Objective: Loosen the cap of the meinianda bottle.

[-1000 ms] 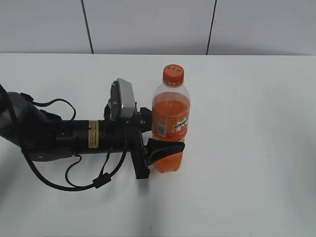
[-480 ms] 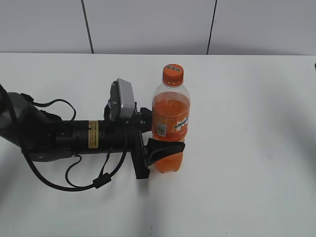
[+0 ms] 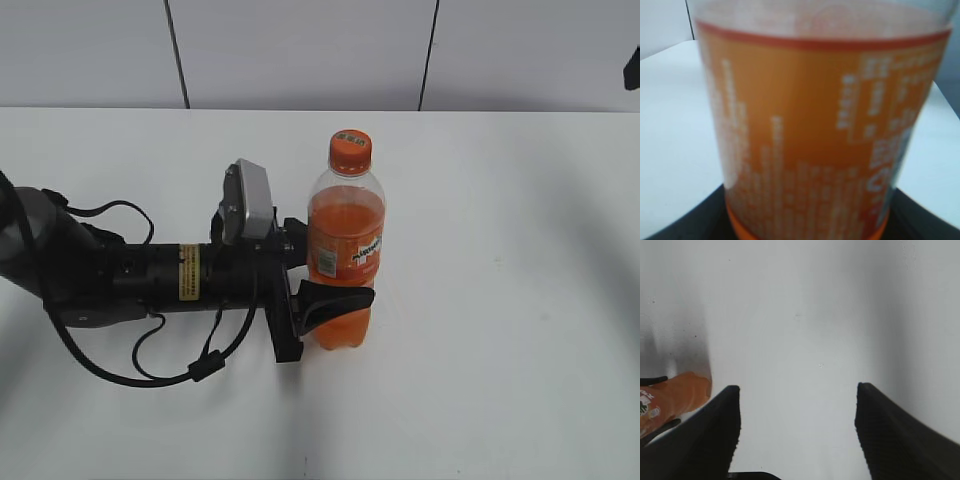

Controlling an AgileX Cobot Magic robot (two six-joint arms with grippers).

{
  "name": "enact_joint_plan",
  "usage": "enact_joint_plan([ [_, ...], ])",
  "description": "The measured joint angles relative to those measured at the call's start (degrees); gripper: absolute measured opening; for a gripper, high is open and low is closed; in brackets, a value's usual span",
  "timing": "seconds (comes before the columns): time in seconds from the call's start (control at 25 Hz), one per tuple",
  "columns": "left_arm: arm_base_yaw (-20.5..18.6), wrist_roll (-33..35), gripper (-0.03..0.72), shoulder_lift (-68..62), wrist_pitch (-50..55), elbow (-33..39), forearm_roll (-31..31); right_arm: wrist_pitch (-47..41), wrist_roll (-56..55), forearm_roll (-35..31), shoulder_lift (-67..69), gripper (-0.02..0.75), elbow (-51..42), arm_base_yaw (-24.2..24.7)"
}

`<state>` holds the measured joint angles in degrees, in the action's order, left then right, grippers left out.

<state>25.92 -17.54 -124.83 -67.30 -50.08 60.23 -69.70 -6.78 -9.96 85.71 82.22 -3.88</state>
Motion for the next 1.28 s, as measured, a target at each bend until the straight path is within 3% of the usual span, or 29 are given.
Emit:
enact_joint_plan([
  [0.16,0.0,-0.1,0.409,0.0,0.5,-0.1,0.1,0.1,-4.6,0.1,0.0,0.533,0.4,-3.8],
  [0.68,0.0,-0.1,0.409,0.5,2.0,-0.4,2.0,0.0,-19.7,-0.6,5.2,0.533,7.5,-24.7],
  [0.96,0.0,-0.2,0.409,0.5,2.0,-0.4,2.1,0.0,-23.2,-2.4,10.0,0.533,11.3,-30.7],
  [1.28,0.0,-0.2,0.409,0.5,2.1,-0.4,2.1,-0.1,-25.4,-3.1,12.7,0.533,11.6,-32.6],
])
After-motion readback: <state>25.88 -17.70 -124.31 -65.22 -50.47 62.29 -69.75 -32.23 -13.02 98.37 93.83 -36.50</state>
